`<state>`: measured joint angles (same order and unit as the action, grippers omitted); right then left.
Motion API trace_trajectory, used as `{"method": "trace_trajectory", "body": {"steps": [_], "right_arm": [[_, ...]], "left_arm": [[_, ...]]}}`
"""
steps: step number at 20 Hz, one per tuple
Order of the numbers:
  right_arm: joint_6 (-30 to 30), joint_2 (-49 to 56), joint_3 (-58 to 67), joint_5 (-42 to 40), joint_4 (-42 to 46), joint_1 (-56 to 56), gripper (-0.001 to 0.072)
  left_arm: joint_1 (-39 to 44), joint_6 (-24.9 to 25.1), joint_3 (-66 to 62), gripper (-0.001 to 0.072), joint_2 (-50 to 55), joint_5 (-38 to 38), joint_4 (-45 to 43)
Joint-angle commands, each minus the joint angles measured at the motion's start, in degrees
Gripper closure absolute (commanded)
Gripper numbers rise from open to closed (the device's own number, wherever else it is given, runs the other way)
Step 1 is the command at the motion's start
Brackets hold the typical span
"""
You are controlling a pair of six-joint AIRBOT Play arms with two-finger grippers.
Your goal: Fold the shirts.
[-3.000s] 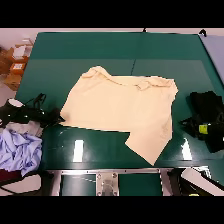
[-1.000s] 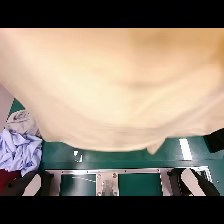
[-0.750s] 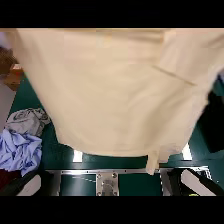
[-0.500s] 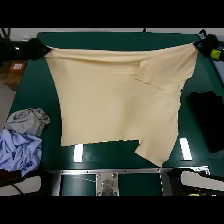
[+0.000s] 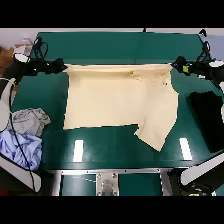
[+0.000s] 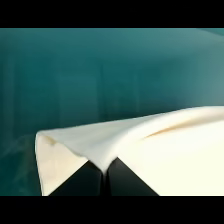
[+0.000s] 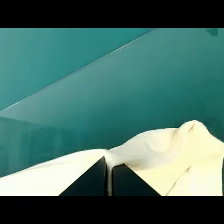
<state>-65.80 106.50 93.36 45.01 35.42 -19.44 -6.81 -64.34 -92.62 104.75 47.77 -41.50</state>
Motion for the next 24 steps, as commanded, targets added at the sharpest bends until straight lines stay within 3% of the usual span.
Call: {"method": "trace_trajectory", "body": {"steps": [1, 4, 7, 13, 17, 24], "right_arm": [[-0.26, 1.77, 2.58, 9.64, 2.16, -2.71, 0.0698], [-3.63, 0.74, 2.47, 18.64, 11.04, -4.72, 0.0698], [-4.50, -0.94, -0.02, 22.25, 18.14, -4.13, 0.0698], [-4.48, -1.73, -6.73, 20.46, 21.24, -3.15, 0.0698], [-5.81, -1.73, -8.07, 19.56, 24.94, -3.26, 0.0698], [-6.10, -1.73, -8.07, 19.06, 25.27, -3.15, 0.0697]], "left_arm": [[0.04, -1.38, -0.94, 0.0680, 1.62, 5.97, -2.78], [0.04, -7.50, -0.92, 0.0680, 1.62, 13.94, -9.94], [0.11, -10.71, -0.92, 0.0680, 1.62, 19.34, -12.13], [4.24, -13.44, 3.32, 0.0680, 1.64, 17.27, -18.16], [4.37, -16.72, 4.52, 0.0680, 1.62, 20.61, -22.36], [4.37, -17.79, 4.42, 0.0680, 1.62, 20.09, -22.58]]}}
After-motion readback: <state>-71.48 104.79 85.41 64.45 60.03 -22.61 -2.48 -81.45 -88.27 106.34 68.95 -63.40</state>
